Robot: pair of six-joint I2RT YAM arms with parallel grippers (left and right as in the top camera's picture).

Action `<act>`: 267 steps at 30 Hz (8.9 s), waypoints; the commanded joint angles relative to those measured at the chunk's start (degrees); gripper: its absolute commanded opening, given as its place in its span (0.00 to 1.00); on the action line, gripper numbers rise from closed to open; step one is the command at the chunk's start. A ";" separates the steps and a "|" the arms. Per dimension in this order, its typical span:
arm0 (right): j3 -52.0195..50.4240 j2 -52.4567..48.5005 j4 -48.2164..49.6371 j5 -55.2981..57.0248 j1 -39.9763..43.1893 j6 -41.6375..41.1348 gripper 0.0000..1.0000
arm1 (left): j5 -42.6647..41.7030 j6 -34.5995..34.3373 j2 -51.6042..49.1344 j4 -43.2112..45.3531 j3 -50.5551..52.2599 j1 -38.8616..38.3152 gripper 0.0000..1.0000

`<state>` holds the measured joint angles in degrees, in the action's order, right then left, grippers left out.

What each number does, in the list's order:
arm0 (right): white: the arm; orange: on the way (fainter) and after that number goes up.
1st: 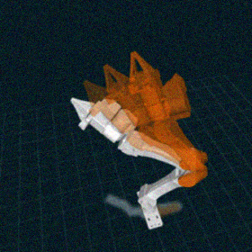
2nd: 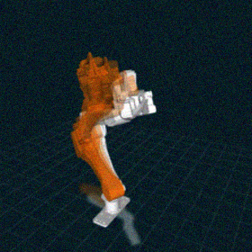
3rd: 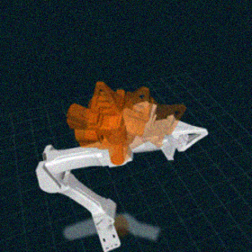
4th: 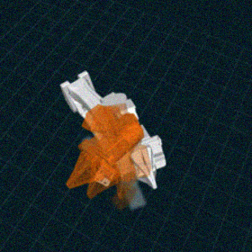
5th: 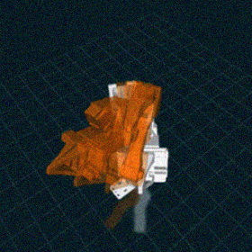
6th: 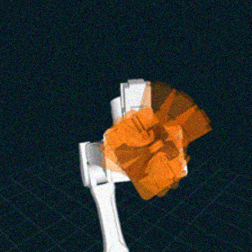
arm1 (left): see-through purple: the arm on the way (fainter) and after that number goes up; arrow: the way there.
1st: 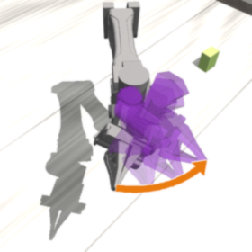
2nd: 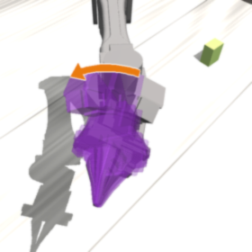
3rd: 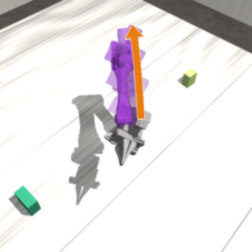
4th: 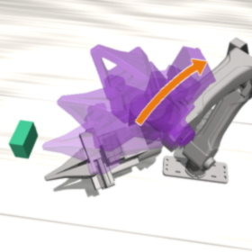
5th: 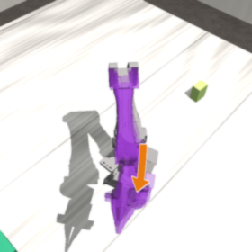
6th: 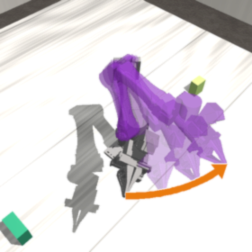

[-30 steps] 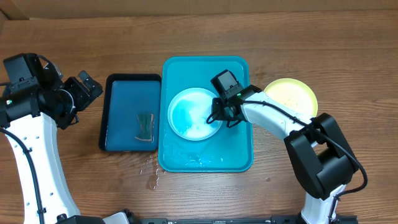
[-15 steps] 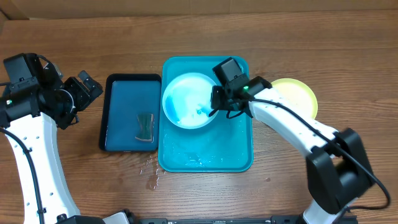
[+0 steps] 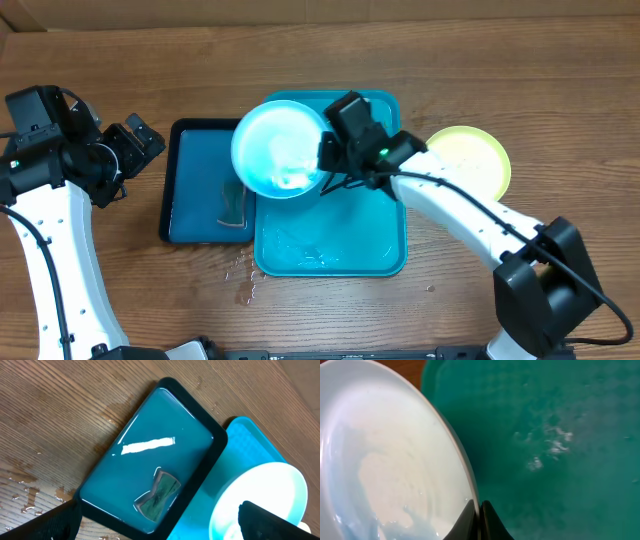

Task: Clean dirty plates on tray and stack at the side
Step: 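Swing the plate left and tilt it over the black water tray, then hold the tilted plate above the water tray with the right gripper, then carry the light-blue plate right and lower it onto the yellow plates, then adjust the plate on the stack and open the right gripper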

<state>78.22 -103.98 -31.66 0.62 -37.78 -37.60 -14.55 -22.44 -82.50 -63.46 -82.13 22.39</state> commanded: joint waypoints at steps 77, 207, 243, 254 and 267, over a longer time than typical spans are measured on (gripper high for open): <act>1.38 -4.66 60.76 38.56 -20.02 56.28 0.04 | 0.09 -0.76 0.15 0.04 -0.09 0.09 1.00; 1.25 9.38 -14.45 4.61 29.24 5.40 0.04 | 0.09 -0.74 0.13 0.04 -0.09 0.09 1.00; -21.44 9.35 -9.38 1.73 45.79 6.91 0.43 | 0.09 -0.76 0.13 0.04 -0.09 0.09 1.00; -25.44 9.35 -6.93 -10.14 45.72 9.51 0.50 | 0.11 -0.74 0.13 0.02 -0.09 0.09 1.00; -30.91 9.35 -4.33 -13.81 42.12 8.92 0.49 | 0.09 -0.74 0.13 0.04 -0.09 0.09 1.00</act>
<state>48.97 -94.91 -36.05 -10.61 5.85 -28.47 -14.55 -22.44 -82.50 -63.46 -82.13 22.39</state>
